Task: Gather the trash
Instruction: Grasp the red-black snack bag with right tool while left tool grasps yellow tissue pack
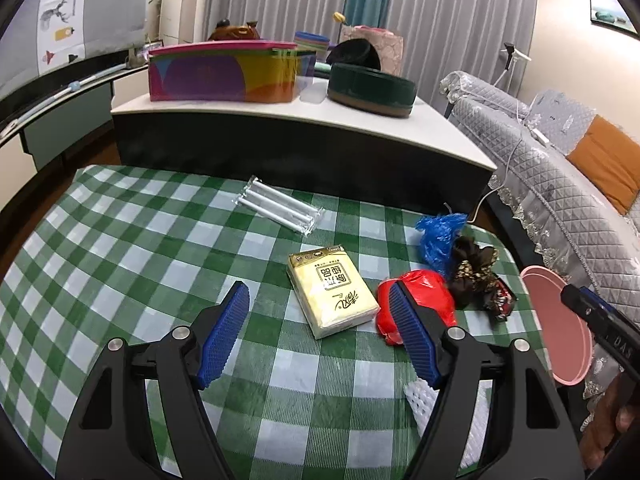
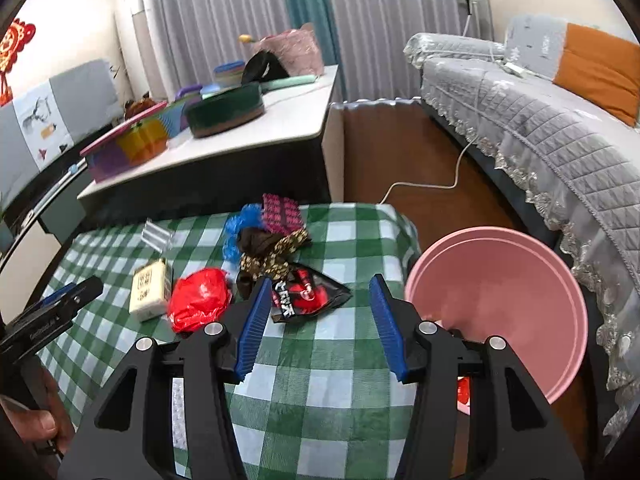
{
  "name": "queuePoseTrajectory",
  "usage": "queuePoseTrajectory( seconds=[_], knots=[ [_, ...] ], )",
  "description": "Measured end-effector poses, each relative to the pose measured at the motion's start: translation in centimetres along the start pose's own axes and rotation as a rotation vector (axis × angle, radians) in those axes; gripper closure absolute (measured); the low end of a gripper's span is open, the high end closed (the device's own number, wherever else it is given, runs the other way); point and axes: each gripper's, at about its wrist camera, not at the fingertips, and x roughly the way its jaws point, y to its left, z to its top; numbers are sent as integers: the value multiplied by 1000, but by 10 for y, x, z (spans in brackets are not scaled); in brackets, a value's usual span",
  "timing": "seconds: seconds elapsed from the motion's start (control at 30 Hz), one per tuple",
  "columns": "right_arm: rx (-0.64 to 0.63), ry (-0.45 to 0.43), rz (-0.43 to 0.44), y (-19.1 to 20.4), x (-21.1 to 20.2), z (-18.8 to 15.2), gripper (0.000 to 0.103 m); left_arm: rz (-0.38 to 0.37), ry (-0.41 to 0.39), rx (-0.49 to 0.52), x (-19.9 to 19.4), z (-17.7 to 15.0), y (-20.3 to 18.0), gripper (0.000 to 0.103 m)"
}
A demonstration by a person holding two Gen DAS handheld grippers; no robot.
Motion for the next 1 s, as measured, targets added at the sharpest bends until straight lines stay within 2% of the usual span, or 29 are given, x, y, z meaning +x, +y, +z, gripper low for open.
queuePoseTrajectory(
  seconds=[0.43, 0.7, 1.0],
  knots=[
    [-35, 120, 24, 17, 64, -14, 47, 37, 100, -27, 52, -1, -6, 32],
    [-32, 154, 15, 20, 83, -12, 47, 38, 149, -23, 67, 0, -13, 28],
    [-31, 167, -6, 20, 87, -11, 60, 55, 184, -13, 76, -4, -15, 28]
  ],
)
